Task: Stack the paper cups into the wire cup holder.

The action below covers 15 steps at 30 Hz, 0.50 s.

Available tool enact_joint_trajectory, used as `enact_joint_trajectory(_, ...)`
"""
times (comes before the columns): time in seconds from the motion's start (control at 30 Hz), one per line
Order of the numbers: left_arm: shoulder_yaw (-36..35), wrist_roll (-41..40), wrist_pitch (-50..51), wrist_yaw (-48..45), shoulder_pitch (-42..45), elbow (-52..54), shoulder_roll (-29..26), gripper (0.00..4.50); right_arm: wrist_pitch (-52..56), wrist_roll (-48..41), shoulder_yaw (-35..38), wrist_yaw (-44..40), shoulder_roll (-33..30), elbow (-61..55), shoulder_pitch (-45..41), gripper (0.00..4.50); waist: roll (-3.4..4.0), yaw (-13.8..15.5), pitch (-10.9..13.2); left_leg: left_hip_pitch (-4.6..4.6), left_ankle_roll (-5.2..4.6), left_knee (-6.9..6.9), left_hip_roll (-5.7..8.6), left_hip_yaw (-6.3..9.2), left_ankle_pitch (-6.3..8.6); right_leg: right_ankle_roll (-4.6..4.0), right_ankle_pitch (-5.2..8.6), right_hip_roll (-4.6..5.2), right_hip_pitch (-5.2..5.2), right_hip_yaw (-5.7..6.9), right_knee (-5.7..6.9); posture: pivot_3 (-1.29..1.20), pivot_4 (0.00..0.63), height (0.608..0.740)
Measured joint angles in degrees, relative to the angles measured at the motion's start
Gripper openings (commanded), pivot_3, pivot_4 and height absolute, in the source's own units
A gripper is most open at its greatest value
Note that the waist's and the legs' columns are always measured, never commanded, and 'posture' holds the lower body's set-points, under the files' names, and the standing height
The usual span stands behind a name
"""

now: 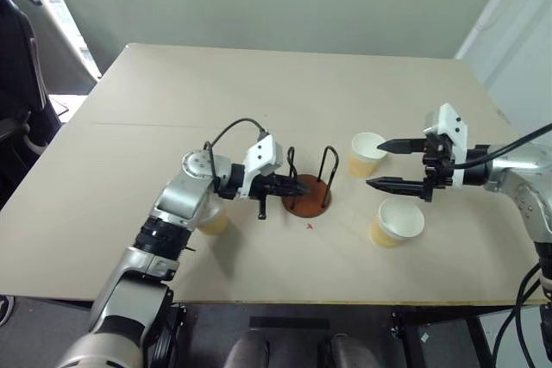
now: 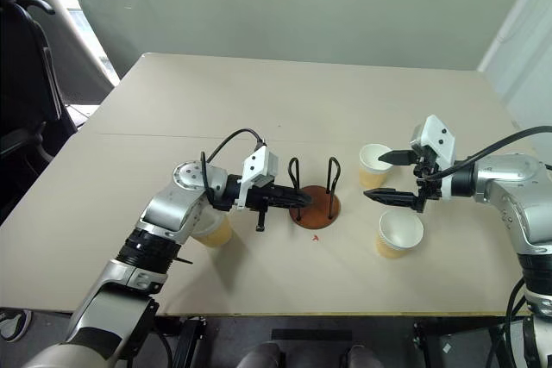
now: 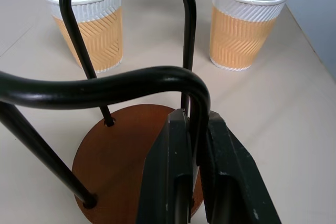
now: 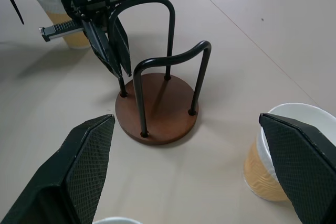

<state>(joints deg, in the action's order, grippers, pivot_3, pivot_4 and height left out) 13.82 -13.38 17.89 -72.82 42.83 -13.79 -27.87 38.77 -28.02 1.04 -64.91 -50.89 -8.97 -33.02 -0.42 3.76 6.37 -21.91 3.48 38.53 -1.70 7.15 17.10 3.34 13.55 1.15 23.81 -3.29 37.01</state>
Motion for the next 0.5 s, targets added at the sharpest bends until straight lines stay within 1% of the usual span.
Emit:
enact_joint_trajectory(0.03, 0.07, 0.01, 0.02, -0.24, 0.08, -0.06, 0.01, 0.03, -0.13, 0.01, 0.0, -0.23, -0.11, 0.0, 0.0, 4.5, 0.0, 0.0, 0.0, 0.0, 0.0, 0.0, 0.0, 0.0, 0.0, 0.0, 0.0, 0.0, 0.0, 0.0, 0.0, 0.0, 0.15, 0.74)
enact_joint_trajectory(0.17, 0.23, 0.02, 0.17, -0.67, 0.85, -1.28, 0.43, 1.18, -0.51, 0.06, 0.0, -0.53, -0.55, 0.0, 0.0, 4.5, 0.0, 0.0, 0.0, 0.0, -0.01, 0.03, -0.01, 0.01, 0.01, 0.02, -0.01, 0.0, -0.01, -0.01, -0.01, 0.0, 0.15, 0.74)
enact_joint_trajectory(0.3, 0.39, 0.09, -0.21, -0.81, 1.07, -2.69, 1.15, 2.53, -0.88, 0.11, 0.0, -0.56, -0.7, 0.01, 0.0, 4.5, 0.0, 0.0, 0.0, 0.0, -0.02, 0.05, -0.01, 0.02, 0.01, 0.02, -0.01, 0.0, -0.01, -0.01, -0.01, 0.0, 0.15, 0.74)
enact_joint_trajectory(0.47, 0.38, 0.34, -1.4, -0.77, 2.76, -4.13, 1.17, 4.37, -1.32, 0.15, 0.0, -0.58, -0.75, 0.04, 0.08, 4.5, 0.0, 0.0, 0.0, -0.01, -0.03, 0.06, -0.01, 0.01, 0.02, 0.04, -0.02, 0.0, -0.01, -0.02, -0.01, 0.0, 0.15, 0.74)
enact_joint_trajectory(0.5, 0.38, 0.35, -1.49, -0.85, 2.82, -4.13, 1.14, 4.48, -1.48, 0.16, -0.01, -0.59, -0.78, 0.09, 0.1, 4.5, 0.0, 0.0, 0.0, -0.01, -0.04, 0.06, -0.01, 0.01, 0.02, 0.04, -0.02, 0.0, -0.01, -0.03, -0.01, 0.0, 0.15, 0.74)
